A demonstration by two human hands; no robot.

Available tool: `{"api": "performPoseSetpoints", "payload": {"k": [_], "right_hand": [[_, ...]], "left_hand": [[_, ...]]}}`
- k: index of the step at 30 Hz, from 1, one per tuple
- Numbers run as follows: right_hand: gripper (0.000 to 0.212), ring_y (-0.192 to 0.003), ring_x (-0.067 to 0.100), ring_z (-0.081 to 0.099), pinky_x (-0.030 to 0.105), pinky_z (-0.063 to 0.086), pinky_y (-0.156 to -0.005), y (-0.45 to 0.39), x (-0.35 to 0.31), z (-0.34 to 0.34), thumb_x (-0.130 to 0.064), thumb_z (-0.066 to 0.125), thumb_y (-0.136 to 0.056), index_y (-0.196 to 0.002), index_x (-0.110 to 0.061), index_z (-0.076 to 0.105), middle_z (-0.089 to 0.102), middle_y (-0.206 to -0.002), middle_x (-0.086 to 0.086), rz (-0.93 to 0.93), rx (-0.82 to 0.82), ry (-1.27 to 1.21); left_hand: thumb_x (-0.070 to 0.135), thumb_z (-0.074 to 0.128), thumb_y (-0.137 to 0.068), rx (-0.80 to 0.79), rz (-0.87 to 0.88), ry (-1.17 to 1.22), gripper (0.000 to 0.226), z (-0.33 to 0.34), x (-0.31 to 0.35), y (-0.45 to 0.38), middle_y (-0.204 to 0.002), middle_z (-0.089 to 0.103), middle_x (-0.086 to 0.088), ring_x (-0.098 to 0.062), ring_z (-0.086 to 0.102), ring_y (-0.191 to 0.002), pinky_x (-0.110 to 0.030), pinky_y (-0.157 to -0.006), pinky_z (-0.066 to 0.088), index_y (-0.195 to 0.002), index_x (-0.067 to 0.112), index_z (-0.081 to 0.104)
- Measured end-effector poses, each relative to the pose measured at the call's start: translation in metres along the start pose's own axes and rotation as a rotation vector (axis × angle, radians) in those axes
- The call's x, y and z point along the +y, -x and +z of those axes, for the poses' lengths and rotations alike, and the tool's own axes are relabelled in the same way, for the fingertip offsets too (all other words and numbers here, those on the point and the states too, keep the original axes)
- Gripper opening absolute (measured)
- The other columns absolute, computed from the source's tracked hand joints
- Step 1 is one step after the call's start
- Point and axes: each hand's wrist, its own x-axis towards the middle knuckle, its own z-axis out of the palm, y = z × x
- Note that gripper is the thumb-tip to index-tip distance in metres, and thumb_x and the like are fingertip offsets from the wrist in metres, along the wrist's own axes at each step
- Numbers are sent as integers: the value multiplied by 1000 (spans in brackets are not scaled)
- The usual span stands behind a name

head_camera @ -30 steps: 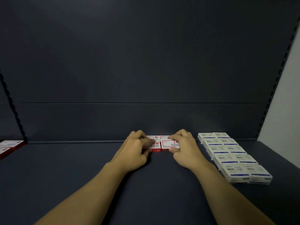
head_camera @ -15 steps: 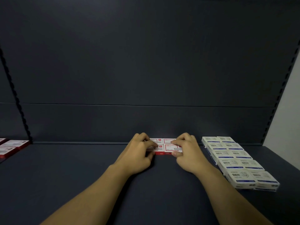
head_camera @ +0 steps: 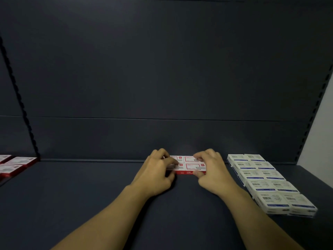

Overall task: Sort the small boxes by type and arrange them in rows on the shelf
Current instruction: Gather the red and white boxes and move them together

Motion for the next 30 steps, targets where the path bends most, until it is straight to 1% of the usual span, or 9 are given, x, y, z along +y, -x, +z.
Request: {"api": "performPoseSetpoints", "payload": {"k": [3,7,11,15,18,20,25,28,30], "right_hand": [[53,-109,13,42,35,39,-100,0,-2,-1,-25,76,-73,-123,-25,58,47,-113,-11,-7,-1,81],[58,-114,17,42,35,34,-96,0,-19,-6,-36,71,-72,-127,-27,55,48,-119,-9,-26,17,159],[55,-110,16,45,33,34,-94,15,-41,-9,-41,67,-74,-126,-25,56,50,-117,-8,-98,41,131],[51,-115,15,45,32,33,-101,24,-68,-12,-44,57,-84,-132,-26,50,49,-123,-10,-259,-66,250],[54,-123,17,43,34,32,-106,24,-93,-13,-40,55,-89,-138,-23,43,48,-133,-6,-320,-170,309],[53,-125,20,43,36,32,-106,20,-113,-14,-38,55,-89,-138,-21,43,48,-134,-3,-330,-207,342],[39,-118,25,48,42,34,-101,13,-183,-16,-35,53,-88,-122,-17,55,54,-123,3,-328,-342,414],[34,-113,25,52,46,31,-103,20,-236,-8,-30,54,-86,-117,-17,56,56,-117,3,-314,-451,396],[30,-108,25,54,48,30,-105,25,-274,1,-26,54,-86,-114,-17,58,58,-111,2,-318,-491,371]], "left_hand": [[37,62,-86,-12,-7,-23,45,-2,1,-1,-118,47,10,-13,45,-106,-31,-98,44,-129,25,62],[46,59,-86,-6,-59,-57,55,-16,5,2,-121,47,10,-11,43,-107,-31,-99,43,-136,26,55],[40,58,-90,52,-158,-80,51,-41,13,26,-124,49,7,-14,47,-113,-33,-101,44,-137,24,53],[32,56,-93,22,-229,-227,48,-82,15,59,-131,50,2,-19,49,-120,-33,-100,45,-139,20,53],[29,54,-95,0,-310,-344,43,-123,2,94,-133,50,1,-21,49,-122,-35,-98,47,-137,20,56],[28,54,-94,5,-380,-412,41,-155,-12,120,-131,53,-1,-23,52,-120,-37,-94,48,-134,19,59],[30,59,-89,20,-569,-496,35,-230,-41,189,-120,59,-5,-28,60,-107,-37,-83,50,-120,16,69],[33,59,-91,3,-701,-518,27,-263,-56,231,-115,59,-3,-24,60,-97,-37,-79,52,-110,18,71],[36,59,-93,-5,-733,-545,26,-282,-68,257,-114,58,-2,-22,60,-96,-37,-79,54,-109,19,70]]}}
